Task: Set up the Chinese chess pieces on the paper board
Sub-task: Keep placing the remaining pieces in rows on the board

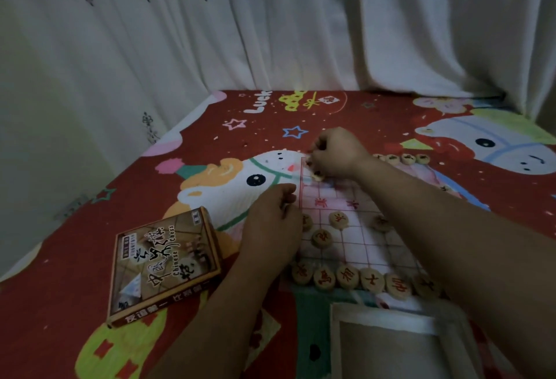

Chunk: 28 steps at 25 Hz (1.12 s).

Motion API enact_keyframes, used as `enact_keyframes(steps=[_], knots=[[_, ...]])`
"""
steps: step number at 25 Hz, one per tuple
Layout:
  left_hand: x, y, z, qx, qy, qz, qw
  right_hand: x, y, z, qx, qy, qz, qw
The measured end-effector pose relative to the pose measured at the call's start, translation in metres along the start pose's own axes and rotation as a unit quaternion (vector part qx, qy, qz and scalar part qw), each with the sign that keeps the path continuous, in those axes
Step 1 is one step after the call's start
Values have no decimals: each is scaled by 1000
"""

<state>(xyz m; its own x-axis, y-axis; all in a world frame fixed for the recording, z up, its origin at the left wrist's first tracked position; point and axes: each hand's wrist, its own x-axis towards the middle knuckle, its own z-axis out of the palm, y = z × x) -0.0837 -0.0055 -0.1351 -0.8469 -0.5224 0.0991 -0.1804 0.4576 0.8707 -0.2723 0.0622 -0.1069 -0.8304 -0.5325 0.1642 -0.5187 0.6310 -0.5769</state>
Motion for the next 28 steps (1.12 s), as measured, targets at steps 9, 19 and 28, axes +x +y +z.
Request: enact_keyframes(steps=[9, 19, 28], knots=[[2, -2, 0, -9, 8, -1, 1000, 19, 6, 13, 7, -4, 1, 1000], [1, 0, -2, 8, 10, 10, 1000, 15, -23, 28, -63, -118, -41, 990], [3, -5, 0, 3, 13, 17, 1000, 22, 9, 6, 66, 27, 38, 997]])
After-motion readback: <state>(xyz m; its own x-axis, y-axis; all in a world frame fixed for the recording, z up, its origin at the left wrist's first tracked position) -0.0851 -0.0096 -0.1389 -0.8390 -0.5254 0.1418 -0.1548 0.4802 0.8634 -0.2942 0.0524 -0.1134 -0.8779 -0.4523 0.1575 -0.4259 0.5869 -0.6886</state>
